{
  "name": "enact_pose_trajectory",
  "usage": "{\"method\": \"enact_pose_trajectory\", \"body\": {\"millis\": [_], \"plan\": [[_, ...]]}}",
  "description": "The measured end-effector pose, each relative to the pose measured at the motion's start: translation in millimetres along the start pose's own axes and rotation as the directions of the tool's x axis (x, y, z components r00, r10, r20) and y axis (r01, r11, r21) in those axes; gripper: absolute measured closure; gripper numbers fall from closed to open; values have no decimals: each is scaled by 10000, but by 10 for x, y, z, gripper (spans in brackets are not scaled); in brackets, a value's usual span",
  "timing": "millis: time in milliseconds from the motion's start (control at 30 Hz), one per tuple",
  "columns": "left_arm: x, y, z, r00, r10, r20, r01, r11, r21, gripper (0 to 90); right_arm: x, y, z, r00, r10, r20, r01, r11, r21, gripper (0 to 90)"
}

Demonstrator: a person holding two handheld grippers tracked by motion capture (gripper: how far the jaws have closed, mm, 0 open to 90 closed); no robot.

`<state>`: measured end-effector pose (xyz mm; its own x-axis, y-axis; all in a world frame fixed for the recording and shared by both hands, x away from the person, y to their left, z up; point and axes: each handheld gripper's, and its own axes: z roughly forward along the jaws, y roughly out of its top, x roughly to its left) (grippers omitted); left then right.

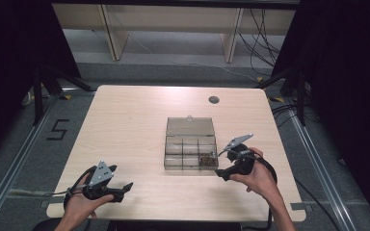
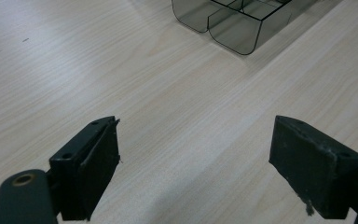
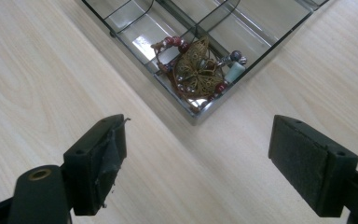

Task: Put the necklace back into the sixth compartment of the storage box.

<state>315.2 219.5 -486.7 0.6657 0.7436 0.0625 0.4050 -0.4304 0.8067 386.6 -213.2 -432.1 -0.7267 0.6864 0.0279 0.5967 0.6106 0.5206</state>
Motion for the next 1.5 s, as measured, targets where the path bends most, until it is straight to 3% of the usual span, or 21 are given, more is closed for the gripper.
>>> {"method": "enact_pose_trajectory", "body": {"millis": [233, 267, 467, 600, 667, 700, 933, 1267, 1333, 1367, 1467, 1500], "plan": [[-4, 1, 0, 10000, 3, 3, -3, 10000, 5, 152, -7, -106, -15, 9999, 140, -95, -142, 9996, -247, 195], [1, 0, -1, 10000, 22, -39, -22, 10000, 13, 151, 13, -119, -26, 9990, 440, -5, -441, 9989, -169, 195], [1, 1, -1, 10000, 35, -49, -35, 10000, 25, 152, 7, -178, -31, 9998, 182, 124, -176, 9989, -439, 192], [2, 1, -1, 10000, 42, -52, -42, 10000, 21, 151, 31, -228, -30, 9987, 500, -35, -501, 9973, -541, 190], [-3, 3, -6, 9999, 39, -97, -39, 10000, 42, 151, 22, -238, -25, 9996, 279, 84, -273, 9975, -646, 188], [-2, 2, -2, 10000, 29, -67, -29, 10000, 17, 151, 39, -252, -12, 9987, 501, -40, -503, 9964, -683, 184], [-1, 1, 0, 10000, 29, -47, -29, 10000, 20, 151, 68, -291, -5, 9994, 358, -2, -357, 9960, -822, 172], [-6, 1, -1, 10000, 22, -68, -21, 10000, 26, 151, 133, -360, -14, 9976, 668, -207, -685, 9930, -962, 171], [-7, 1, -2, 10000, 14, 18, -14, 10000, 19, 151, 127, -375, 13, 9987, 487, -111, -497, 9911, -1235, 171], [-9, 1, 1, 10000, -15, 9, 15, 10000, -3, 151, 142, -389, -12, 9974, 685, -201, -702, 9924, -1010, 170], [-7, 1, 1, 10000, 6, -14, -6, 10000, 7, 152, 147, -415, 14, 9972, 746, -99, -753, 9894, -1243, 171], [-8, 1, 0, 10000, -2, 15, 2, 10000, 7, 151, 135, -428, 5, 9984, 482, -287, -513, 9915, -1199, 170]]}}
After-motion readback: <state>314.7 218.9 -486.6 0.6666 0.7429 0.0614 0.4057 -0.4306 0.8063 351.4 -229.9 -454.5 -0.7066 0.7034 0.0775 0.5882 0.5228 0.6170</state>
